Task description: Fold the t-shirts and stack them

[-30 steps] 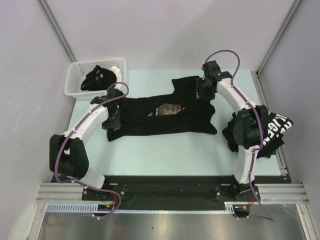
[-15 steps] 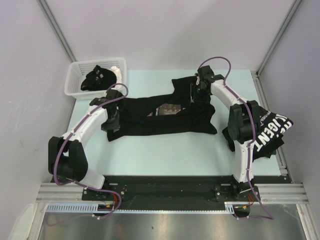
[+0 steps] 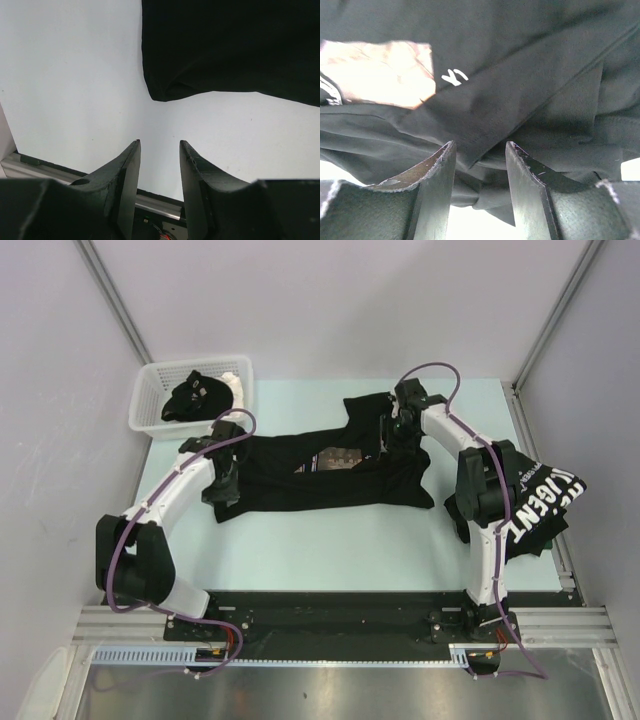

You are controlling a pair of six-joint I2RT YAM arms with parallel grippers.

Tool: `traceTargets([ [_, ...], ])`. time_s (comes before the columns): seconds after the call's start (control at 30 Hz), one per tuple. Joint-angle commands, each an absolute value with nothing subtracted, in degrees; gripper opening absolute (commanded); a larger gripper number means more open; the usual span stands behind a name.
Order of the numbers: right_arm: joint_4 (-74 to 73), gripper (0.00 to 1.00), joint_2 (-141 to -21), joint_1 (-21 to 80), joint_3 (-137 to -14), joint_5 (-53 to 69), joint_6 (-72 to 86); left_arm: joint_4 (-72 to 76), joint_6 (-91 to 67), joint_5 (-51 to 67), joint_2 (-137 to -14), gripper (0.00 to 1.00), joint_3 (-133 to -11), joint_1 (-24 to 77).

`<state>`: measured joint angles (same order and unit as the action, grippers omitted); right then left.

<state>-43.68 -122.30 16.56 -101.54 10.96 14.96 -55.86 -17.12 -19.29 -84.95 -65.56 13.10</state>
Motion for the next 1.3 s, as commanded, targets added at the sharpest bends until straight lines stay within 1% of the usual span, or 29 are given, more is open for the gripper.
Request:
traceTargets([
  [0.0,-42.72,0.49,-120.85,16.88,-99.85,11.60,15.47,-55.37,-18.54,-19.95,-82.44,0.42,-65.30,13.27],
  [0.17,-40.17,0.47,-120.50,17.14,-97.04,12.04,15.56,-55.63,-18.37,-20.13,-82.18,0.42,-65.13,13.27],
  [0.27,-39.02,0.43,-120.76,17.58,-96.59,12.22,15.56,-55.90,-18.28,-20.30,-82.18,0.42,-65.21,13.27],
  [0.37,-39.20,0.36,-121.29,18.10,-97.12,12.48,15.64,-55.99,-18.28,-20.48,-82.09,0.42,-65.13,13.27],
  [0.4,-39.20,0.26,-121.38,18.28,-97.21,12.39,15.47,-55.99,-18.37,-20.48,-82.09,0.42,-65.13,13.27],
  [0.47,-39.37,0.18,-121.64,18.46,-97.82,12.30,15.56,-56.07,-18.46,-20.48,-82.09,0.42,-65.13,13.27],
  [0.53,-39.90,0.05,-121.90,18.37,-98.43,12.13,15.56,-56.07,-18.54,-20.30,-82.09,0.42,-65.21,13.27],
  [0.57,-39.99,0.01,-121.99,18.46,-98.70,12.04,15.56,-56.16,-18.54,-20.39,-82.09,0.42,-65.21,13.27],
  [0.9,-42.01,0.00,-124.53,18.37,-105.46,10.46,14.51,-56.60,-17.93,-20.39,-82.00,0.42,-65.39,13.18],
  [1.07,-44.38,0.00,-127.87,17.76,-112.14,9.84,13.54,-56.95,-18.28,-20.04,-81.47,0.42,-64.78,13.27],
  [1.27,-45.35,0.00,-133.41,17.40,-118.73,13.27,15.38,-57.30,-18.63,-19.69,-79.89,0.43,-63.28,13.27],
])
